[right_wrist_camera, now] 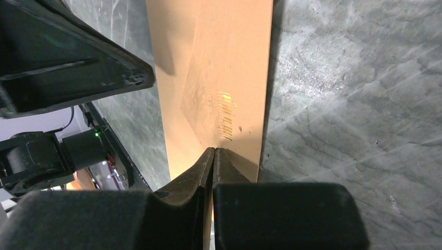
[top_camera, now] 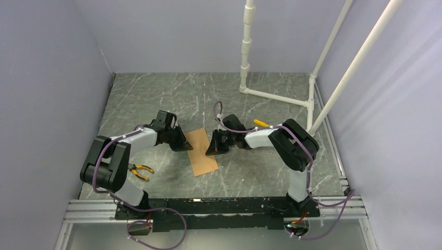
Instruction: Place the letter into the envelope and seal it
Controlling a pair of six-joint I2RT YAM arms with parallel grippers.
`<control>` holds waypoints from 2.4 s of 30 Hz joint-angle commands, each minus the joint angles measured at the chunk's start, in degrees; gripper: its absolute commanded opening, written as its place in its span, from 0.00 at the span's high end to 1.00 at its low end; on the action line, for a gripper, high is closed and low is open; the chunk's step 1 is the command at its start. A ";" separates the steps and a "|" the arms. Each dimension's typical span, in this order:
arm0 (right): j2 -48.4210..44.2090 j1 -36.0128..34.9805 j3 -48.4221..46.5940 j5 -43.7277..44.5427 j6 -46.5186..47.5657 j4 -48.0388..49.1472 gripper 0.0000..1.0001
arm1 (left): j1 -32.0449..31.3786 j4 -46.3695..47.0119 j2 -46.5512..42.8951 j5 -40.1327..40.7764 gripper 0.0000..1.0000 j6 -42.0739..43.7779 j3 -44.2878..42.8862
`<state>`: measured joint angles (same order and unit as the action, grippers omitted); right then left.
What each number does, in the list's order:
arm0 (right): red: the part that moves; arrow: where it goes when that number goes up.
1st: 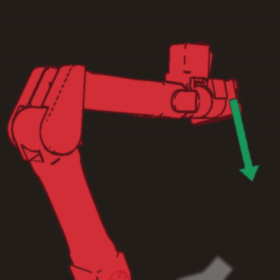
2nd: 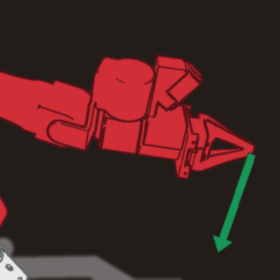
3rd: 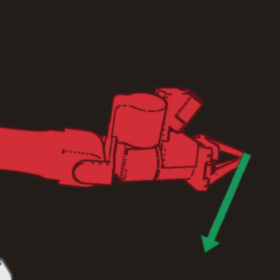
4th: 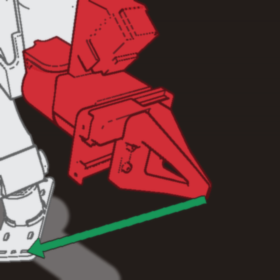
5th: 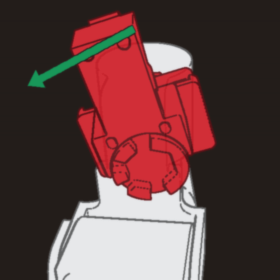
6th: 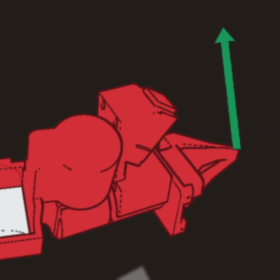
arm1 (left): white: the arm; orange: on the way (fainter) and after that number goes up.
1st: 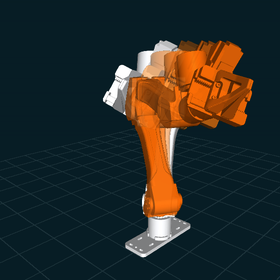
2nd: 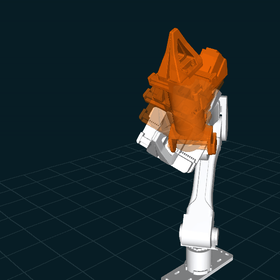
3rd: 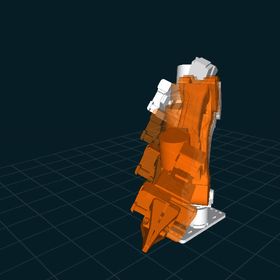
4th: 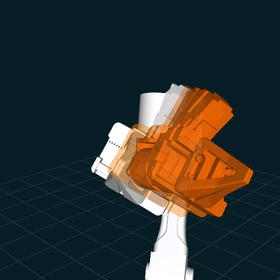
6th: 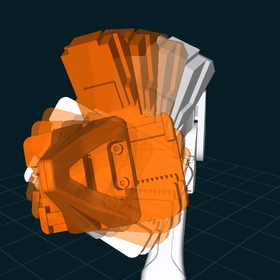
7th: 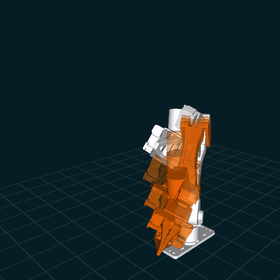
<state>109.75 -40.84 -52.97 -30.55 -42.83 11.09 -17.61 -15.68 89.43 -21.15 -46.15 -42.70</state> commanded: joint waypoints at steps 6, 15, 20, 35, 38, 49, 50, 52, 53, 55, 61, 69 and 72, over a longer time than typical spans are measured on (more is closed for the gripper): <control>3.56 -0.26 1.87 4.63 1.37 -1.51 0.96 | -0.33 18.97 2.83 -10.95 0.90 0.15 -3.30; 3.83 -0.01 2.40 3.53 1.00 -0.51 0.98 | 0.38 26.77 16.03 -16.12 0.89 1.38 -5.99; 2.94 0.40 3.37 1.84 1.55 1.21 0.98 | 2.35 24.75 16.20 -12.09 0.94 2.85 -1.87; 12.41 0.55 -6.73 -8.07 -3.55 10.67 0.99 | 2.31 28.26 20.32 -9.84 0.97 3.01 6.45; 12.99 0.56 -7.31 -5.85 -5.34 11.74 1.00 | 2.31 27.82 20.04 -9.04 0.98 2.63 7.19; 12.13 0.25 -3.63 7.45 -8.29 13.72 1.00 | 2.55 27.32 20.37 -7.54 0.97 1.68 7.62; 11.89 0.17 -3.09 7.68 -8.54 13.77 1.00 | 2.65 27.09 20.31 -7.43 0.97 1.74 7.58; 11.13 -0.22 -2.13 6.24 -8.39 13.65 1.00 | 2.83 26.62 20.18 -7.33 0.98 1.97 7.48; 10.65 -0.40 -1.46 5.14 -8.15 13.50 1.00 | 2.90 26.40 20.24 -7.29 0.97 2.14 7.34; 9.62 -0.78 0.21 2.19 -7.44 13.33 1.00 | 2.97 25.75 20.24 -7.14 0.98 2.49 6.92; 7.33 -1.55 6.38 -5.56 -5.58 14.46 1.00 | 3.39 24.09 20.53 -6.74 0.98 3.42 5.43; 4.86 -2.23 10.63 -6.93 -2.96 12.25 1.00 | 3.65 23.16 21.22 -6.58 0.98 3.87 4.29; 2.72 -2.23 10.98 -5.24 -1.52 9.65 1.00 | 3.63 22.82 21.29 -6.54 0.98 4.05 4.07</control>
<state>113.43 -42.48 -44.71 -39.42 -50.17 32.08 -14.68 19.53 106.34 -39.31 -47.72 -41.21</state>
